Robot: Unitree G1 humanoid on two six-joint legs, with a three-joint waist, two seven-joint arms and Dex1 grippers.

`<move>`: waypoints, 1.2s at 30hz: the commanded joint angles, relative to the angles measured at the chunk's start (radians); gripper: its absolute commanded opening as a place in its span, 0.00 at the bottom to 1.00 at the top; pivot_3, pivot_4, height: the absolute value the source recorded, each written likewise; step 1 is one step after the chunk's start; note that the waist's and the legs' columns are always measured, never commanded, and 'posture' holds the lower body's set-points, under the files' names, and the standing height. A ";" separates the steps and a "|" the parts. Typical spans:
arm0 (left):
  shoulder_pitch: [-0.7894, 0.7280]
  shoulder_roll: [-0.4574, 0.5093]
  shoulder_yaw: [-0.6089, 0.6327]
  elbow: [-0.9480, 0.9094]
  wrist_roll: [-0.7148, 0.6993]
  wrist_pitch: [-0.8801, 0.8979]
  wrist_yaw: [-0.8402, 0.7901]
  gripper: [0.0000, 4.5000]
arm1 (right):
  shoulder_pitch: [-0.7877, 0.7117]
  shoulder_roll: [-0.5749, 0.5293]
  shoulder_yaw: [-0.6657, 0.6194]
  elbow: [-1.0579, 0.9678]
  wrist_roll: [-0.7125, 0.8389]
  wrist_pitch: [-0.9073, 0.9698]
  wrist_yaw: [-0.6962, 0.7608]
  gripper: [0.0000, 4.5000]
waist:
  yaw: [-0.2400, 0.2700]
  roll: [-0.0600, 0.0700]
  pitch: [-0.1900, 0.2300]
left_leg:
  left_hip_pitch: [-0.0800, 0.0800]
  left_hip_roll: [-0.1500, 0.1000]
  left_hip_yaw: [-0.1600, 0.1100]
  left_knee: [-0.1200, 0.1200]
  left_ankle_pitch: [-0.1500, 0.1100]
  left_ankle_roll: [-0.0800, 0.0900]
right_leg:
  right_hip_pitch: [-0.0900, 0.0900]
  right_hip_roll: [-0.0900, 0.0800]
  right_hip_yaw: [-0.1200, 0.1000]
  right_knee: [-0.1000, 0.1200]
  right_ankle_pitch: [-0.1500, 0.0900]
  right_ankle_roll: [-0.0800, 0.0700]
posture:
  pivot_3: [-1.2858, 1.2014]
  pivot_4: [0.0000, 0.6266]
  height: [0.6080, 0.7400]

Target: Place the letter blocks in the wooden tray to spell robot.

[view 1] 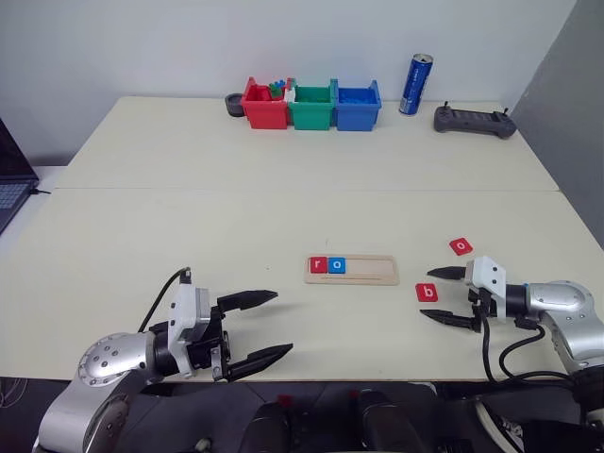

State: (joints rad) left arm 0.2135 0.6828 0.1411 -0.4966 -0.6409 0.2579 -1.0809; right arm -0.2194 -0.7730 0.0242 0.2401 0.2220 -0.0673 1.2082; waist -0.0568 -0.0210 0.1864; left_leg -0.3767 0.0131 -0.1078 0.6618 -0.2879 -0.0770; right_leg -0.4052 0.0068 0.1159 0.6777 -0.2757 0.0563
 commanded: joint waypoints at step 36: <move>0.024 0.027 0.080 -0.020 -0.009 -0.007 0.049 1.00 | -0.395 0.190 0.160 0.154 -0.051 0.028 0.063 0.33 | -0.002 0.001 0.001 | 0.002 0.000 -0.001 0.000 0.000 0.000 | 0.001 0.000 -0.001 0.002 0.000 -0.001 | 0.52 0.24 1.00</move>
State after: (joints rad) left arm 0.2334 0.7001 0.1949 -0.4793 -0.6413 0.2591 -1.0345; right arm -0.5780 -0.5927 0.1841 0.3863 0.1757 -0.0158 1.2639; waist -0.0587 -0.0202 0.1870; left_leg -0.3744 0.0134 -0.1086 0.6614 -0.2879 -0.0770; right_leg -0.4047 0.0065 0.1152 0.6801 -0.2756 0.0558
